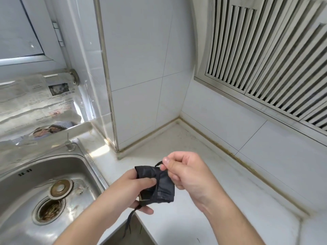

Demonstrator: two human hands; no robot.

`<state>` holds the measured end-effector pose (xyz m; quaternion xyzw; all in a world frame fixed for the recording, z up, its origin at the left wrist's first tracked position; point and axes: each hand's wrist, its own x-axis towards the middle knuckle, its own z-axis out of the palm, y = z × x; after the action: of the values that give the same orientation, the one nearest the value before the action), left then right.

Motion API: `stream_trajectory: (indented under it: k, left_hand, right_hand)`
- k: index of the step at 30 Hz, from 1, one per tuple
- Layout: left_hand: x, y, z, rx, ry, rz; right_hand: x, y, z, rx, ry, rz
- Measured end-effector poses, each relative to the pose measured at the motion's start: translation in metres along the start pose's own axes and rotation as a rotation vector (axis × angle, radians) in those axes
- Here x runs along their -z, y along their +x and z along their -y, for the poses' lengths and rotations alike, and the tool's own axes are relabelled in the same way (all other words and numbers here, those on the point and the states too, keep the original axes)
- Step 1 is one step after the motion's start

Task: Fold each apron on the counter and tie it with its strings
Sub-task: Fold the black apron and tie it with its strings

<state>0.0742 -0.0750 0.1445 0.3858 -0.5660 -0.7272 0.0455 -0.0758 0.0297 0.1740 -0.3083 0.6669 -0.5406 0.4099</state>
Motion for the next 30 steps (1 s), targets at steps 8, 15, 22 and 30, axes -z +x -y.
stream_trajectory:
  k: [8,15,22,30]
  left_hand:
    - [0.005,0.0,-0.002,-0.107,0.125,0.176]
    - [-0.002,0.007,-0.006,-0.137,-0.032,-0.137]
    - [-0.003,0.015,-0.008,-0.206,-0.345,-0.333]
    - [0.006,0.017,-0.004,-0.313,-0.215,-0.472]
  right_hand:
    - [-0.009,0.004,-0.004,0.015,0.147,-0.092]
    - [-0.007,-0.007,-0.022,0.126,-0.096,-0.489]
    - [-0.042,-0.018,-0.063,-0.21,0.11,-0.08]
    - [-0.042,-0.023,-0.068,-0.135,0.089,-0.004]
